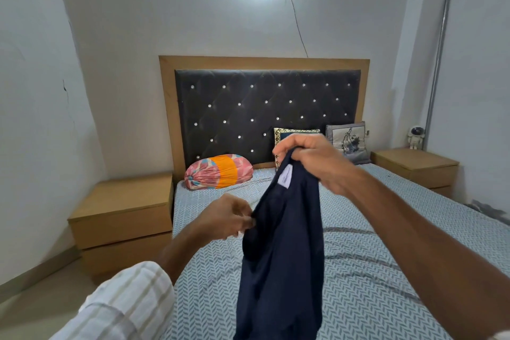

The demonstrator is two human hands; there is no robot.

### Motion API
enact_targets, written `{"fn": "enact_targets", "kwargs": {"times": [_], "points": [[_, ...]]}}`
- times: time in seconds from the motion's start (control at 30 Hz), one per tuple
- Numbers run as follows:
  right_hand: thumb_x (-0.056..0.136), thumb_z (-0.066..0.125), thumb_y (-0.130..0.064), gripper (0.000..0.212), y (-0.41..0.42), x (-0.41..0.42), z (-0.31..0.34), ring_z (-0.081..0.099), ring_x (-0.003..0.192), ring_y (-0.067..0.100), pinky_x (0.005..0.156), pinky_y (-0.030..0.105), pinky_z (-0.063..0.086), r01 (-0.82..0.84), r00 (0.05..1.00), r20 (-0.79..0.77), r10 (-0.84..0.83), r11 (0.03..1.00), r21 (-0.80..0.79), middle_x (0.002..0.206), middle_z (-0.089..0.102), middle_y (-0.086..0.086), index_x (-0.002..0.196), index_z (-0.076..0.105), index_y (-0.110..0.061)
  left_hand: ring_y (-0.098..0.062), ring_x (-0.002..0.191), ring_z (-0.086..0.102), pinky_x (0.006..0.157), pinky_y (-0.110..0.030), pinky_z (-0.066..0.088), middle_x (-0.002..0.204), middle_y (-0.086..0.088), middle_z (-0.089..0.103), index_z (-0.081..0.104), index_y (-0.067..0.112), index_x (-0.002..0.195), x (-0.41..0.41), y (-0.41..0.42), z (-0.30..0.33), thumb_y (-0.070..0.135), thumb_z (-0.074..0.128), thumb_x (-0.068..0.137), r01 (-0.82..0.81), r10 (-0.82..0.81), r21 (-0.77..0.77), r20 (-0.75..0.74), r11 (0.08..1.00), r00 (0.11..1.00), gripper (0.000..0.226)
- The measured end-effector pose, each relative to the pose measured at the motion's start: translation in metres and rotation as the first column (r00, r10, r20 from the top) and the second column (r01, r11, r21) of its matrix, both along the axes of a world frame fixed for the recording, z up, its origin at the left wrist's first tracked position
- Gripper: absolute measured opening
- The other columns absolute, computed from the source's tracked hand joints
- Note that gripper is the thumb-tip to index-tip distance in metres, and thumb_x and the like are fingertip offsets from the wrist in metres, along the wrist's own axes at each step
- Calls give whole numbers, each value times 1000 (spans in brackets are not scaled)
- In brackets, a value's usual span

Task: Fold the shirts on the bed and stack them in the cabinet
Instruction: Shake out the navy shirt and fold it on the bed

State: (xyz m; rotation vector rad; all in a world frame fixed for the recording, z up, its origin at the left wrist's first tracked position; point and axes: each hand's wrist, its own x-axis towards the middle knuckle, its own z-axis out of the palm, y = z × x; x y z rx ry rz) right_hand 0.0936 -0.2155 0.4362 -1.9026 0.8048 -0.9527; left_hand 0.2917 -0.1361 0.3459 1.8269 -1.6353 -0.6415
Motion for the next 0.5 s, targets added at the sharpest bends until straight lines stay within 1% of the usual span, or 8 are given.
{"fn": "enact_targets", "kwargs": {"times": [0.03,0.13,0.17,0.23,0.3,0.37,0.43,0.5], "points": [[90,42,9,43,-4,-2,1,66,86,11,84,29,50,28,1000,4,-28,1000,-2,86,76,-2,90,76,-17,-16,68,61,54,-28,48,72,-2,67,64,17,74,1,-2,-5,16,63,93,-53,52,-29,-32,998,998,20],[88,47,-3,37,-17,-12,0,64,96,13,81,26,47,227,960,-117,-255,951,-209,100,73,-7,89,76,-26,-21,81,57,77,-41,57,83,-9,60,56,10,82,0,-3,-6,12,47,98,-227,144,-142,-439,964,887,18],[87,49,-7,35,-21,-17,-1,64,97,14,80,27,47,281,918,-187,-350,906,-316,101,72,-8,90,77,-28,-23,82,55,77,-43,56,84,-11,58,56,8,86,1,-5,-3,14,44,97,-300,161,-177,-544,937,823,17],[87,54,-14,29,-25,-30,-5,64,96,20,80,29,49,313,795,-329,-510,809,-497,100,72,-5,95,75,-32,-23,78,50,67,-39,49,82,-10,54,55,11,87,4,-6,8,22,43,92,-444,217,-264,-595,856,774,17],[86,58,-22,20,-25,-40,-13,64,91,26,79,33,51,292,643,-431,-633,723,-626,94,71,1,96,73,-31,-17,70,44,61,-33,39,73,-2,50,47,15,77,7,-5,21,25,45,93,-492,292,-397,-465,775,836,19],[87,60,-24,13,-25,-44,-23,62,82,24,73,32,51,280,582,-496,-645,731,-622,88,68,2,92,72,-26,-15,66,47,66,-36,43,69,5,54,47,18,78,13,-3,31,38,54,89,-398,305,-513,-258,761,917,24],[90,56,-17,14,-30,-46,-30,64,74,20,65,32,56,350,724,-478,-498,862,-367,85,68,3,88,70,-20,-12,71,56,71,-32,47,76,9,60,51,24,88,19,3,41,49,69,82,-226,222,-461,-62,858,973,32],[92,50,-9,18,-32,-52,-32,62,72,20,57,31,55,351,899,-296,-323,935,45,85,65,6,85,66,-16,-15,85,62,71,-26,47,90,8,66,58,27,97,28,5,46,35,75,83,-98,154,-322,152,942,976,23]]}}
